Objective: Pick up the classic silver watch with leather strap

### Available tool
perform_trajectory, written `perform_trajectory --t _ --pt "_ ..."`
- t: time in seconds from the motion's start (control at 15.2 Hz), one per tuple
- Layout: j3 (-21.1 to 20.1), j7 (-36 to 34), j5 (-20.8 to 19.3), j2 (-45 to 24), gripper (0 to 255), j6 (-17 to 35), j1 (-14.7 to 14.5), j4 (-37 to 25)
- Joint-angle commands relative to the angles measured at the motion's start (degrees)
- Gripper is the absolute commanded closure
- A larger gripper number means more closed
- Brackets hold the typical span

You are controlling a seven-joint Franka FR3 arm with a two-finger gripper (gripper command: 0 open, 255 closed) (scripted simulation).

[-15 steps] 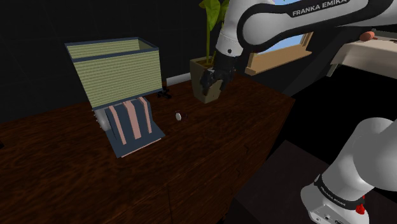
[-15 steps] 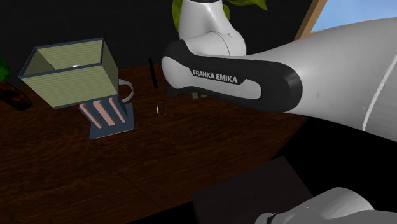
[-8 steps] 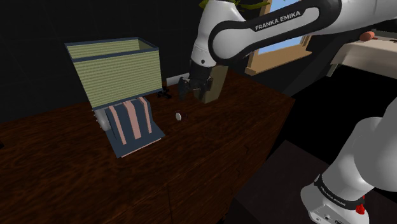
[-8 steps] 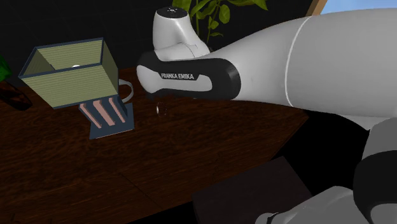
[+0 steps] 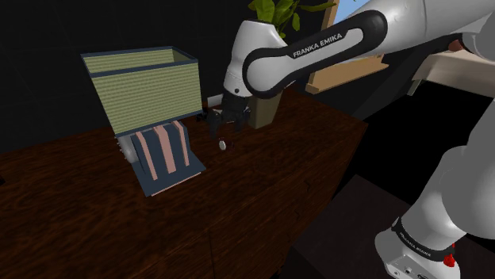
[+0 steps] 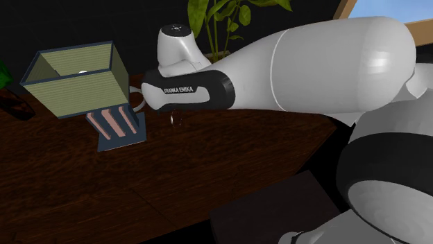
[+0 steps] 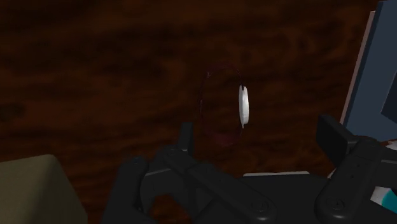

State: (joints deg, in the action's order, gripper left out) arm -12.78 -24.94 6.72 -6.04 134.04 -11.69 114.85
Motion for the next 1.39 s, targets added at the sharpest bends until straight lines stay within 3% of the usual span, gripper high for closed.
perform_trajectory --t 0.0,0.2,0.26,0.86,1.32 --pt "-0.06 -0.07 -0.10 -0.77 0 1.47 -0.12 0.67" --pt "-0.07 0.00 -0.14 -1.29 0 2.60 -0.16 1.28" --pt "-0.05 -0.03 -0.20 -1.47 255 2.52 -0.16 1.03" --pt "-0.07 0.00 -0.14 -1.30 255 2.60 -0.15 1.28" --pt "-0.03 -0.33 -0.02 0.83 255 -2.44 -0.01 -1.68"
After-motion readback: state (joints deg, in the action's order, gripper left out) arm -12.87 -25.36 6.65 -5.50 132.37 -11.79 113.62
